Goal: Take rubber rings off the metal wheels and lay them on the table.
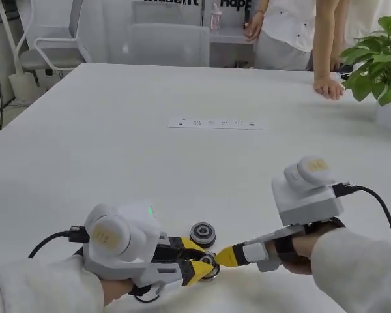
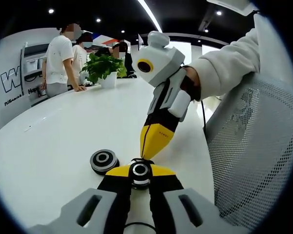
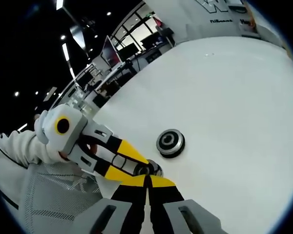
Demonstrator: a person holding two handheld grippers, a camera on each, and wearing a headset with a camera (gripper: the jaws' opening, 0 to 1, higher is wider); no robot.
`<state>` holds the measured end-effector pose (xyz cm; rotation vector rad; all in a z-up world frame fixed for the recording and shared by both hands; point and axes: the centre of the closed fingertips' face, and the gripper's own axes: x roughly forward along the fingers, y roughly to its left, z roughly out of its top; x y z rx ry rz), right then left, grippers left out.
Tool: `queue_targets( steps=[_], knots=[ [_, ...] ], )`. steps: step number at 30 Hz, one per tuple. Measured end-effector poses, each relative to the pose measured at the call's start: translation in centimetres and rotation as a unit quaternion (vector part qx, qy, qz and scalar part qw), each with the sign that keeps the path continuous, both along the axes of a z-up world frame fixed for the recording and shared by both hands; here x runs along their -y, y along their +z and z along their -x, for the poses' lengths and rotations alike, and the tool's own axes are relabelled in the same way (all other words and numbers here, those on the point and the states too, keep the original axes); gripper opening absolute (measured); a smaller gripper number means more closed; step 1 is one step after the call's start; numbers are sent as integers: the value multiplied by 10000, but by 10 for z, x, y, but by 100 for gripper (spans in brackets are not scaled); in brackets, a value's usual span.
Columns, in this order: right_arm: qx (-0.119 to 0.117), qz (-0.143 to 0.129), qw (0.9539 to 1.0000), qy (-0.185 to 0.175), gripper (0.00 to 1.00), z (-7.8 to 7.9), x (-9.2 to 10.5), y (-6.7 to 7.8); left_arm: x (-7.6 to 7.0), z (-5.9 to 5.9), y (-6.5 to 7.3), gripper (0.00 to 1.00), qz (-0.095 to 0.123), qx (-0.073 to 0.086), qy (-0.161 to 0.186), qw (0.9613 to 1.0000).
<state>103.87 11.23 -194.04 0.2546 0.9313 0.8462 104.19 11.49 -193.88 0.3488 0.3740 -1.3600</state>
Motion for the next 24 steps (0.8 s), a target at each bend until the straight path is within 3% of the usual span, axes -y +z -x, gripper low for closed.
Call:
queue_targets(
  steps=[24],
  knots=[
    [71,-210,9997,78,0,1,-8,6,-1,-1,0,8,5,-5,13,10000]
  ],
)
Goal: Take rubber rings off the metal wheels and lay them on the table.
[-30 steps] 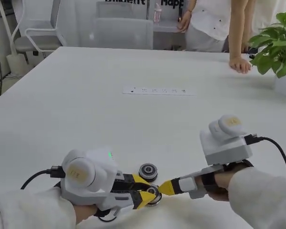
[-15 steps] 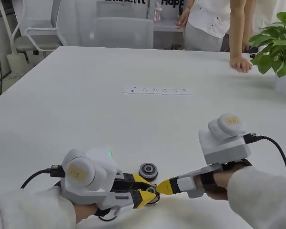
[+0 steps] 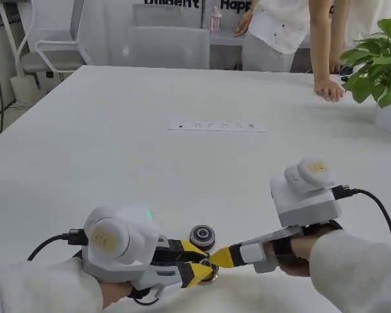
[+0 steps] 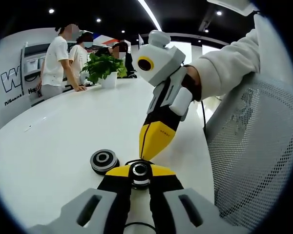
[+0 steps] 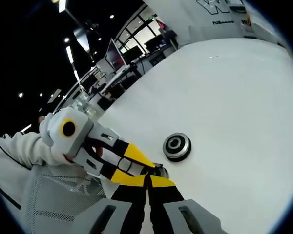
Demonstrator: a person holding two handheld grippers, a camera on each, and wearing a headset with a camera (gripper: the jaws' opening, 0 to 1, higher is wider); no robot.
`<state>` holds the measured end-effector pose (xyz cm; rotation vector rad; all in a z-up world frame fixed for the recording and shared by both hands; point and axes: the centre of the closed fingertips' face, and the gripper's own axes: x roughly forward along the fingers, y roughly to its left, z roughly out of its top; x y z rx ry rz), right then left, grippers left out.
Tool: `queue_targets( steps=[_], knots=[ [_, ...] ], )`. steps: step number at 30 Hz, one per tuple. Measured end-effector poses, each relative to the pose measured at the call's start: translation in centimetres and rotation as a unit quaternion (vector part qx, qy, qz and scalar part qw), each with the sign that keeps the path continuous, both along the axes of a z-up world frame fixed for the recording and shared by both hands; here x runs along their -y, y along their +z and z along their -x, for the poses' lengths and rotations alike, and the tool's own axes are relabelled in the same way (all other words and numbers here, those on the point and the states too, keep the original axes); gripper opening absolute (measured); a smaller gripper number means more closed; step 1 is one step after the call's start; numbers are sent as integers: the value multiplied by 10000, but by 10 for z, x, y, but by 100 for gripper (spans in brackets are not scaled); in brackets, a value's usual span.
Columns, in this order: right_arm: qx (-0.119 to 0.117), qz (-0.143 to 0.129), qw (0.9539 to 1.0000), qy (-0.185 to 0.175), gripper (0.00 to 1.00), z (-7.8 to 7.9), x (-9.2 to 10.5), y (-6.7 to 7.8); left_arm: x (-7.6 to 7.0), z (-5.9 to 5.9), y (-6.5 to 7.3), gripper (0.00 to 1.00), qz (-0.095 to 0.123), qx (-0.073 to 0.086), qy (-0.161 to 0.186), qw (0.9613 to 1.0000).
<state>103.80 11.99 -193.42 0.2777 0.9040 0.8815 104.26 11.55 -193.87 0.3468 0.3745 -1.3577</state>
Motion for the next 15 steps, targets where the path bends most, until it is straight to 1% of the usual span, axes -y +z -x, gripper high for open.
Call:
queue_targets(
  steps=[1,3,4,6,9,15],
  knots=[
    [35,84,10000,39,0,1,1,-1,0,0,0,8,3,-1,1,10000],
    [68,-34,9999,95,0,2,-3,3,0,0,0,8,9,-13,9,10000],
    [85,-51,9999,86,0,1,-3,4,0,0,0,8,11,-16,12,10000],
    [144,48,9998,89,0,0,-2,2,0,0,0,8,30,-37,29,10000],
    [64,79,9999,33,0,0,0,-2,0,0,0,8,57,-52,44,10000],
    [-3,74,9999,-70,0,-1,2,-7,0,0,0,8,76,-89,64,9999]
  ],
)
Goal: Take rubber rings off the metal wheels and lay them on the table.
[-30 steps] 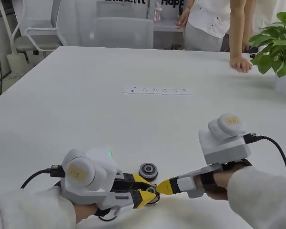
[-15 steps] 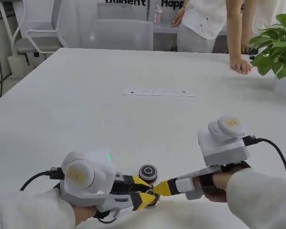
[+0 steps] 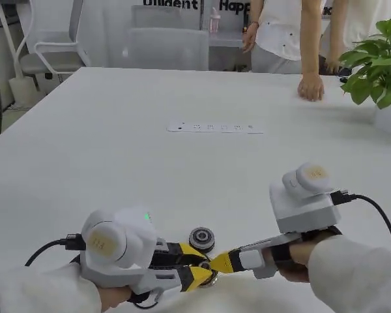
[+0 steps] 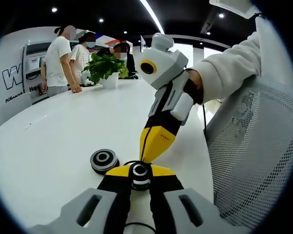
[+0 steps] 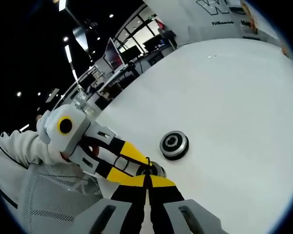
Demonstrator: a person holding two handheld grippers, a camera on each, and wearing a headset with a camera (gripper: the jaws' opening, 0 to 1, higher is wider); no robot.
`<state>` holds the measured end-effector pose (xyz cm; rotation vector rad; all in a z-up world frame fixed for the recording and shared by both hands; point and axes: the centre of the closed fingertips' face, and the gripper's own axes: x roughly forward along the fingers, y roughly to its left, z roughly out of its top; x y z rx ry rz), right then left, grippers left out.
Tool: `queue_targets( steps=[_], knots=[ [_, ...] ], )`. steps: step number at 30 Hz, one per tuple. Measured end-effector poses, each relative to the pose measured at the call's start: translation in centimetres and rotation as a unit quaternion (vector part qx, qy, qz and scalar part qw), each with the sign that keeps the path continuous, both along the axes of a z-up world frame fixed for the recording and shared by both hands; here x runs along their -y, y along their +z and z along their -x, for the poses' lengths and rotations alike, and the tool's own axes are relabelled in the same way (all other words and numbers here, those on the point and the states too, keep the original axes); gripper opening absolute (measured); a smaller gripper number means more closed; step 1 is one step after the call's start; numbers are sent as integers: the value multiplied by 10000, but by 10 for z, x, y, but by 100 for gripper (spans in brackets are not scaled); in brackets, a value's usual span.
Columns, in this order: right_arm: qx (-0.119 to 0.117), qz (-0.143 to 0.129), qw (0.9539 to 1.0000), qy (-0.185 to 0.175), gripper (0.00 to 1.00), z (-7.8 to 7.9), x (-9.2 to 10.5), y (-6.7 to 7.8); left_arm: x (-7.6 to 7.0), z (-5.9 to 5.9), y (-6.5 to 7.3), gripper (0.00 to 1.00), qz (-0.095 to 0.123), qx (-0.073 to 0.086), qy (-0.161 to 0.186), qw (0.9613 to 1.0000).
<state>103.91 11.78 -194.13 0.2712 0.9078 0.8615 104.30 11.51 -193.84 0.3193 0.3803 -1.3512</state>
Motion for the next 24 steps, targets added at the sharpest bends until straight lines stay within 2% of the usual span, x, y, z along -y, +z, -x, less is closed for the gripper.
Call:
queue_targets(
  steps=[10,15,19,24],
  knots=[
    [-19,11,10000,-1,0,1,1,-1,1,2,0,11,41,-144,-26,9999],
    [-18,-7,10000,-13,0,0,1,-1,1,2,1,11,-6,-255,5,9997],
    [-17,-15,10000,-16,0,1,1,-1,1,3,0,12,-76,-262,-35,9996],
    [-11,-24,10000,-36,0,0,2,-1,1,7,0,17,-169,-327,-132,9992]
  ],
)
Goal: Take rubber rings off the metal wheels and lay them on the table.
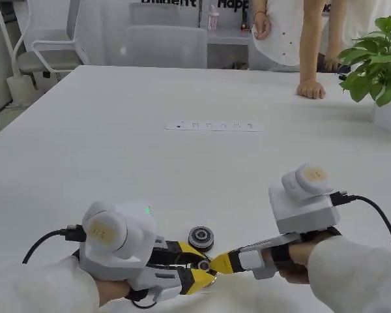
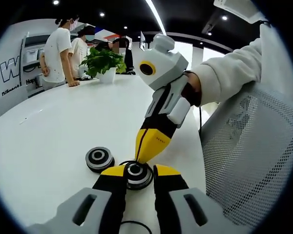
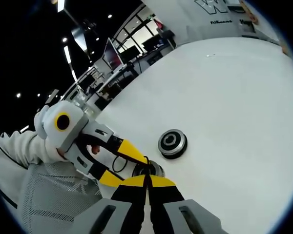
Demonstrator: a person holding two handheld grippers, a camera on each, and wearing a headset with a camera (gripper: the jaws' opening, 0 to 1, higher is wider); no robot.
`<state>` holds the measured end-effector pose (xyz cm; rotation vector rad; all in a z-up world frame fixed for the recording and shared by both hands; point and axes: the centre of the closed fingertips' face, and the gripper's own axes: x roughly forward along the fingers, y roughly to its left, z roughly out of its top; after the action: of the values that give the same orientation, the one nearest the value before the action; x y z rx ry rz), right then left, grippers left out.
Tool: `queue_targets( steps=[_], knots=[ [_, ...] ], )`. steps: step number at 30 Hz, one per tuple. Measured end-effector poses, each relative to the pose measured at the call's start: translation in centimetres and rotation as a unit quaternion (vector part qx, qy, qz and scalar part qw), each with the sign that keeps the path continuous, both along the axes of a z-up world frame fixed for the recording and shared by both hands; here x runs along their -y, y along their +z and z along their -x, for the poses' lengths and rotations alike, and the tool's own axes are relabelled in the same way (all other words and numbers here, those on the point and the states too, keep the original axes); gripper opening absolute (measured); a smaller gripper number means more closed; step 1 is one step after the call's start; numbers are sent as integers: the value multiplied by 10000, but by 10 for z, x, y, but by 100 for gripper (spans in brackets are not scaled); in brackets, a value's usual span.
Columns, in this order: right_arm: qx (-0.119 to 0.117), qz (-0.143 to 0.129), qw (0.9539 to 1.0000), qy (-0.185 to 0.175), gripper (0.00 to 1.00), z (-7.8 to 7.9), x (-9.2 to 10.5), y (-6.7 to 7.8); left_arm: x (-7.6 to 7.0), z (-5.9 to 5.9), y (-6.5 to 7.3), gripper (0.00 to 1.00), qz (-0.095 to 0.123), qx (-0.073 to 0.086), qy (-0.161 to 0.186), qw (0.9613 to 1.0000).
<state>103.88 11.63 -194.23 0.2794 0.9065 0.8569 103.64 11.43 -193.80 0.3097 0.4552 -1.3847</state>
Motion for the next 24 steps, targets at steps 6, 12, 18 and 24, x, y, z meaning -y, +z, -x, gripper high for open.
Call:
queue_targets(
  steps=[6,12,18,24],
  knots=[
    [17,22,10000,-64,0,-2,3,0,1,6,1,23,-174,-94,-87,9998],
    [38,56,10000,-55,0,-3,4,-1,-2,12,1,30,-417,-15,-251,9988],
    [54,87,9999,-55,0,-3,4,-1,-3,13,13,34,-410,39,-303,9987],
    [78,30,9999,-88,0,-5,4,3,-5,18,28,47,-452,256,-474,9975]
  ],
)
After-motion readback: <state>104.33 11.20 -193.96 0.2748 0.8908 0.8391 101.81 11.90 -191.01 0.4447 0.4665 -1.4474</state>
